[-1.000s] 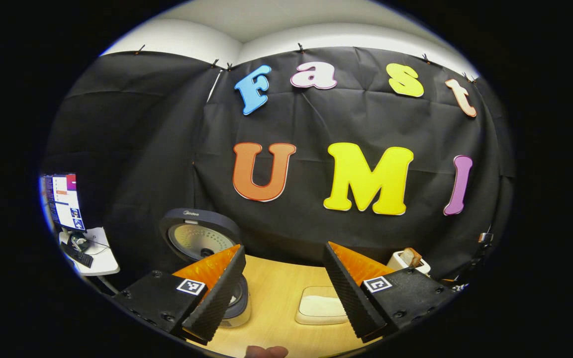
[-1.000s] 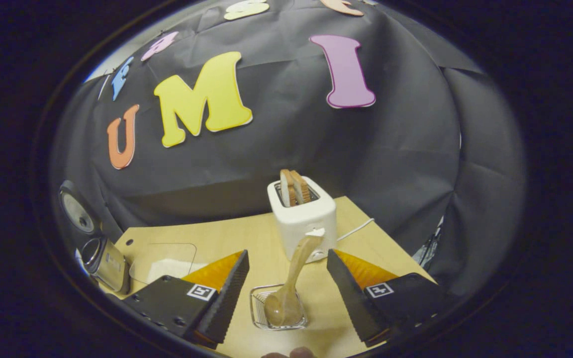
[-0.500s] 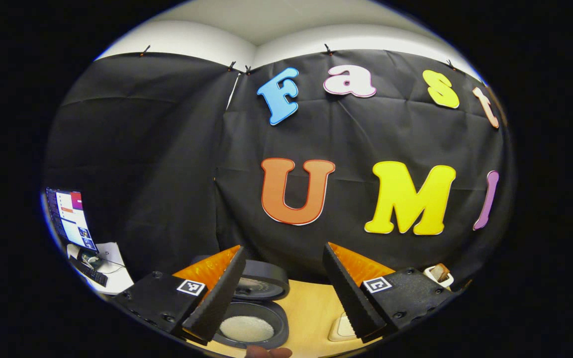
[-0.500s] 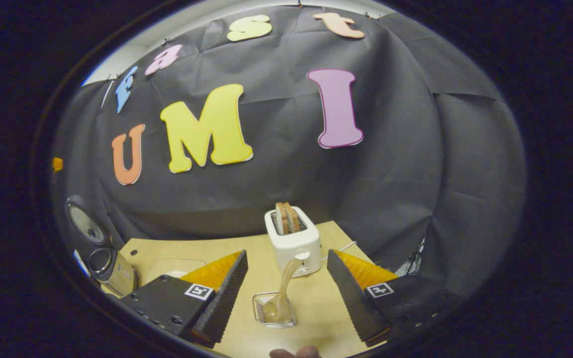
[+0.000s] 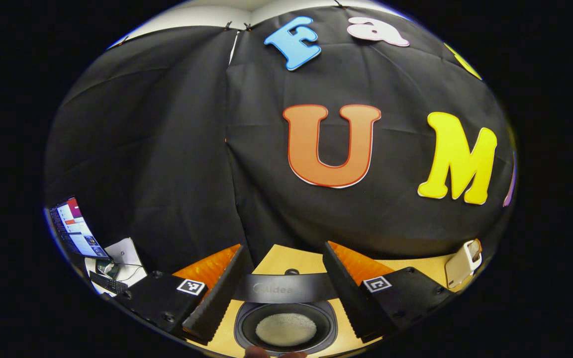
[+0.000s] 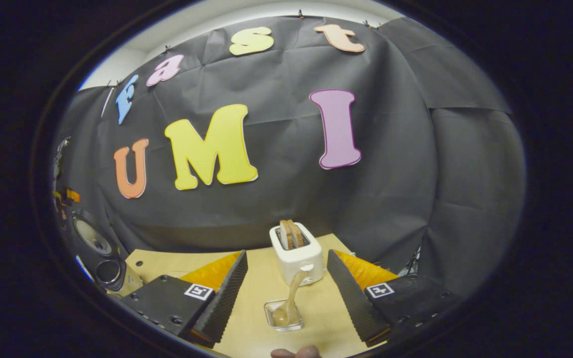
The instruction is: Close the left gripper, press the button to open the rice cooker; take a wooden spoon from the chopstick holder with the right hand, scoop a spoonful of rice and pour it into the rice cooker, then put the wooden spoon back into the chopstick holder.
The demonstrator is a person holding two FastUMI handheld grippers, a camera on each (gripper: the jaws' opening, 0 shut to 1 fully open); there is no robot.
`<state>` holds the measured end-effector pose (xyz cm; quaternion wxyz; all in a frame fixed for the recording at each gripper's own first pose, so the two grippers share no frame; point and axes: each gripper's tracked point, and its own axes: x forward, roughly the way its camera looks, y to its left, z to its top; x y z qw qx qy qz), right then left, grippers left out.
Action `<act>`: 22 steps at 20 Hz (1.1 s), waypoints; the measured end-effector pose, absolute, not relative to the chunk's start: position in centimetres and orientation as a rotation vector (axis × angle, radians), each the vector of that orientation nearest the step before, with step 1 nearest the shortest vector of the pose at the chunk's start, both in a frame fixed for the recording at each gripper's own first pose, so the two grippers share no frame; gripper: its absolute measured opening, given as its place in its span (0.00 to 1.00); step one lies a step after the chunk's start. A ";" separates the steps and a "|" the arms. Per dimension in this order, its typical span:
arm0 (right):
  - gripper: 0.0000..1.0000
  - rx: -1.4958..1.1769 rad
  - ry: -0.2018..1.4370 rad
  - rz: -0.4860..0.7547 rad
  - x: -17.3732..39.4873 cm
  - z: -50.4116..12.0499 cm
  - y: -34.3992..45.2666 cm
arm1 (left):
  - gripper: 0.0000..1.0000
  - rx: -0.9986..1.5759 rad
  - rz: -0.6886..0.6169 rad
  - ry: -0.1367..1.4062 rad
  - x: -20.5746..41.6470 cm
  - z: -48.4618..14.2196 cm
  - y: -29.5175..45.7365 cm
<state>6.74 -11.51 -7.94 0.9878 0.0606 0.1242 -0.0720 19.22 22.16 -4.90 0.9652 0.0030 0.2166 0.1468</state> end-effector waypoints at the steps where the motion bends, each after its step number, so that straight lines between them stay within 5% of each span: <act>1: 0.95 0.119 0.252 -0.144 6.6 -8.0 -11.4 | 0.98 -0.001 0.285 0.453 19.7 -5.4 22.2; 6: 0.95 0.098 0.242 -0.131 5.8 -7.2 -10.4 | 0.85 -0.005 0.277 0.496 18.8 -6.4 22.5; 22: 0.95 -0.014 0.210 0.134 3.9 -6.3 -0.1 | 0.71 -0.078 0.334 0.503 4.9 -16.7 18.4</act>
